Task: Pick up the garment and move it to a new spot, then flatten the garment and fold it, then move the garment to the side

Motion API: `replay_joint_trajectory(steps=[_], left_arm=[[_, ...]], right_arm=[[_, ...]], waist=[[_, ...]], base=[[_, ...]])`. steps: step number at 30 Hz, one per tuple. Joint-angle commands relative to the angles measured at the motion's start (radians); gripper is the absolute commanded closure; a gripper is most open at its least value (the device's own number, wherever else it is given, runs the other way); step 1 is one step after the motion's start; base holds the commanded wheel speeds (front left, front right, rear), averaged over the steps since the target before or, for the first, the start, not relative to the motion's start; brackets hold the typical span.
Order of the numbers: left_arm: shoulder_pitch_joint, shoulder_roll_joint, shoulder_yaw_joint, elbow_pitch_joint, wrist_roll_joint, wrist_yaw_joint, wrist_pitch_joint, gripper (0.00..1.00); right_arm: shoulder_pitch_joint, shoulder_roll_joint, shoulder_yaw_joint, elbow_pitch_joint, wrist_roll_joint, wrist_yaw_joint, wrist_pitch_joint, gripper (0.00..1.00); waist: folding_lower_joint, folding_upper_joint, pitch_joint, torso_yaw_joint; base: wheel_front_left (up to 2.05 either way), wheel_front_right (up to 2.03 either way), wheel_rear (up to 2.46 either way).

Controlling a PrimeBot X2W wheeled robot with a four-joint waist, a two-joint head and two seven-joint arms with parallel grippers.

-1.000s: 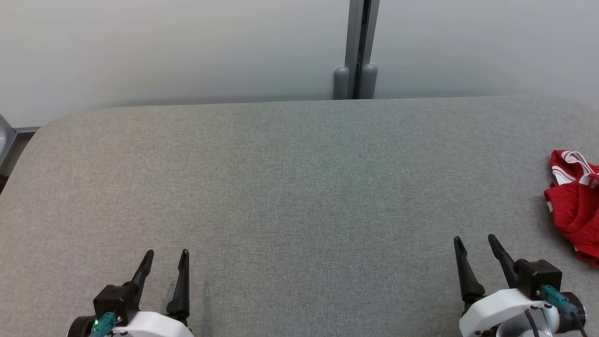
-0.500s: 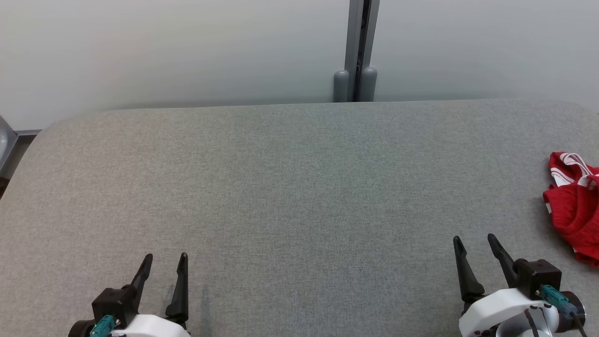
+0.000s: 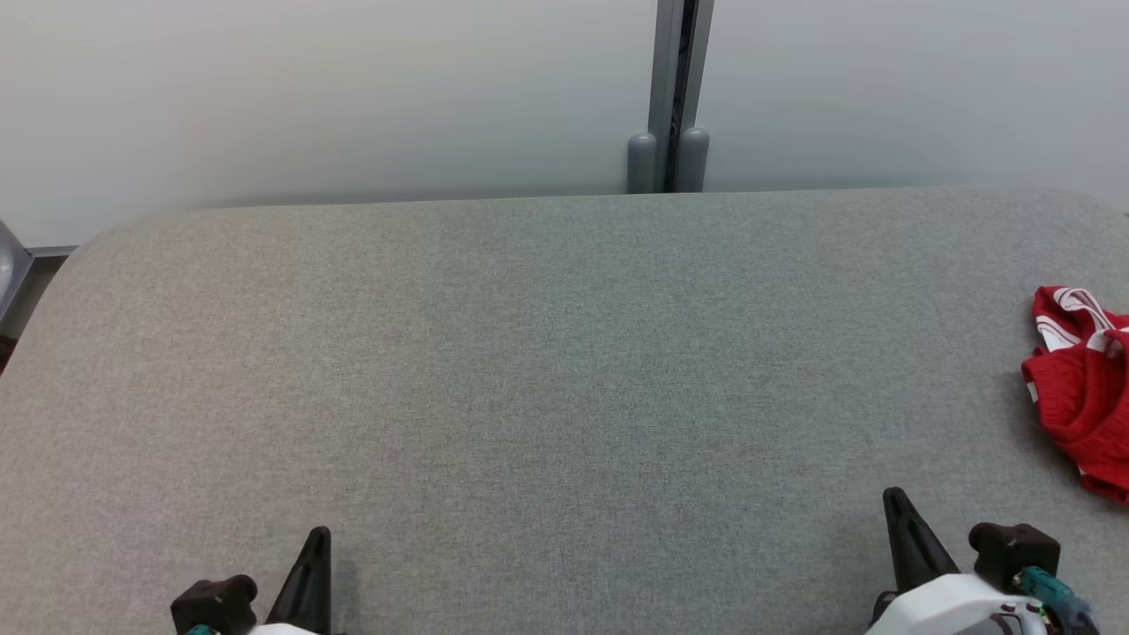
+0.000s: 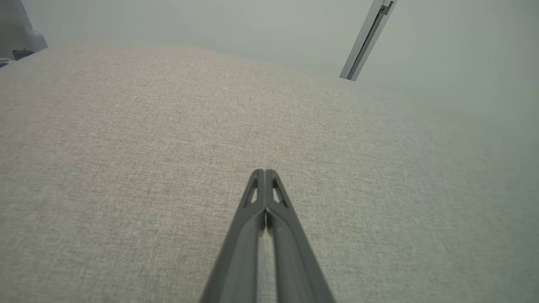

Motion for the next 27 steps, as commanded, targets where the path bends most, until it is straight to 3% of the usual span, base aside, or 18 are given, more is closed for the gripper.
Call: replay_joint_trajectory(steps=[1,27], left_arm=[[-0.025,0.007,0.011,-0.023,-0.052,-0.003,0.011,1.00],[-0.052,0.012,0.047,-0.099,-0.472,-0.014,0.117,1.00]], right_arm=[[-0.020,-0.005,-0.012,-0.027,0.056,0.000,0.013,1.00],[-0.018,-0.011,-0.053,-0.115,0.500,0.000,0.120,1.00]], waist=[[0.0000,0.0000,-0.001,0.000],[0.0000,0.0000,-0.007,-0.004]], base=[[0.00,0.00,0.00],[0.00,0.00,0.00]])
